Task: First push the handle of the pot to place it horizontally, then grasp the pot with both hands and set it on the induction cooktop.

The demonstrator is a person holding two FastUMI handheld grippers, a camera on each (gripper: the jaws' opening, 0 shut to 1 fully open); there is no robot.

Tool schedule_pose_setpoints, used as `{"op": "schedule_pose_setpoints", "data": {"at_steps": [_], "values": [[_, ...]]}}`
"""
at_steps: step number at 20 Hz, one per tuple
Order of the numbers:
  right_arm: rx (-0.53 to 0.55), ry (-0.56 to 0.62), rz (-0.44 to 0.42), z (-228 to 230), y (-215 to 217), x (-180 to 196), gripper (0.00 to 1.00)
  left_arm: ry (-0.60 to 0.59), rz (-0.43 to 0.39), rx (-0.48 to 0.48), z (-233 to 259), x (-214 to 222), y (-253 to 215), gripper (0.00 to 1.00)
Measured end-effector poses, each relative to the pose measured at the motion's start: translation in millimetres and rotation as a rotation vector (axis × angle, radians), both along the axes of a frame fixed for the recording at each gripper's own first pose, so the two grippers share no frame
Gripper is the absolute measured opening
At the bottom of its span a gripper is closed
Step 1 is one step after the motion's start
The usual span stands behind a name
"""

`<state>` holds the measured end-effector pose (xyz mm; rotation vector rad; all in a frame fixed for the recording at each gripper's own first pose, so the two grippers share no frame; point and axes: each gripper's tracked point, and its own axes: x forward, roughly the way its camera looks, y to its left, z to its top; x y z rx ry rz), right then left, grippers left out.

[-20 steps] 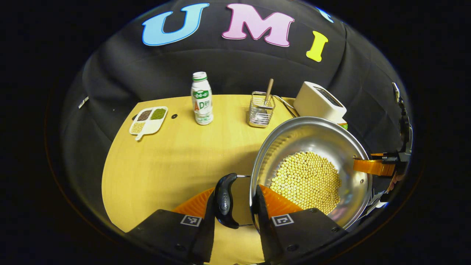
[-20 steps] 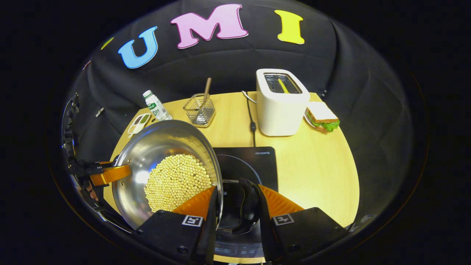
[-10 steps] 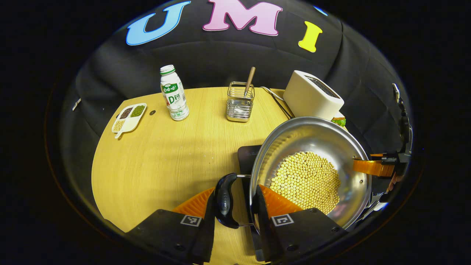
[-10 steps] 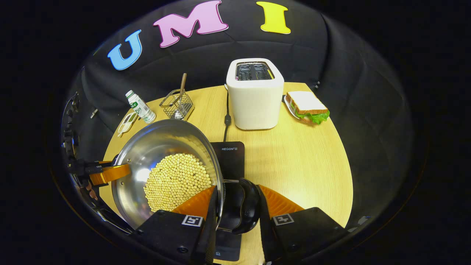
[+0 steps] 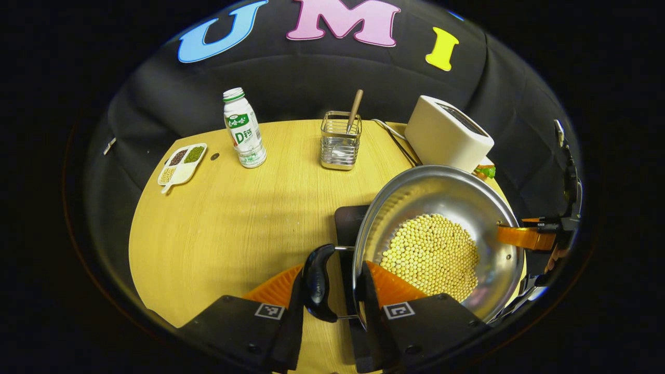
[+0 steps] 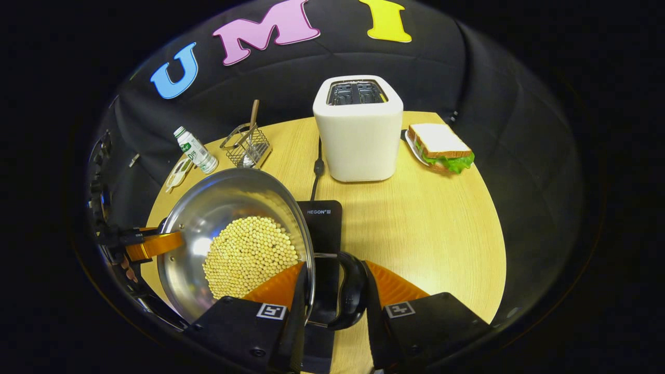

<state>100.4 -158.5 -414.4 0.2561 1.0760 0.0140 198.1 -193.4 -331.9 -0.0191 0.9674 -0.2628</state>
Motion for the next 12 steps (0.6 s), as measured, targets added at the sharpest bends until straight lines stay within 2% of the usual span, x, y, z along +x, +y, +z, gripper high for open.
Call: {"op": "schedule_pose_setpoints", "data": {"at_steps": [7,12], "values": [[-0.004,0.007,-0.005,2.2,-1.5,-0.5,0.55,0.010,-0.006,-0.012,-1.3,0.6,0.8,0.55],[-0.011,-0.015,-0.022,10.8,-2.4,1.9,0.62,0.020,0.006,-0.024,-2.2,-3.1,-0.1,0.62]]}}
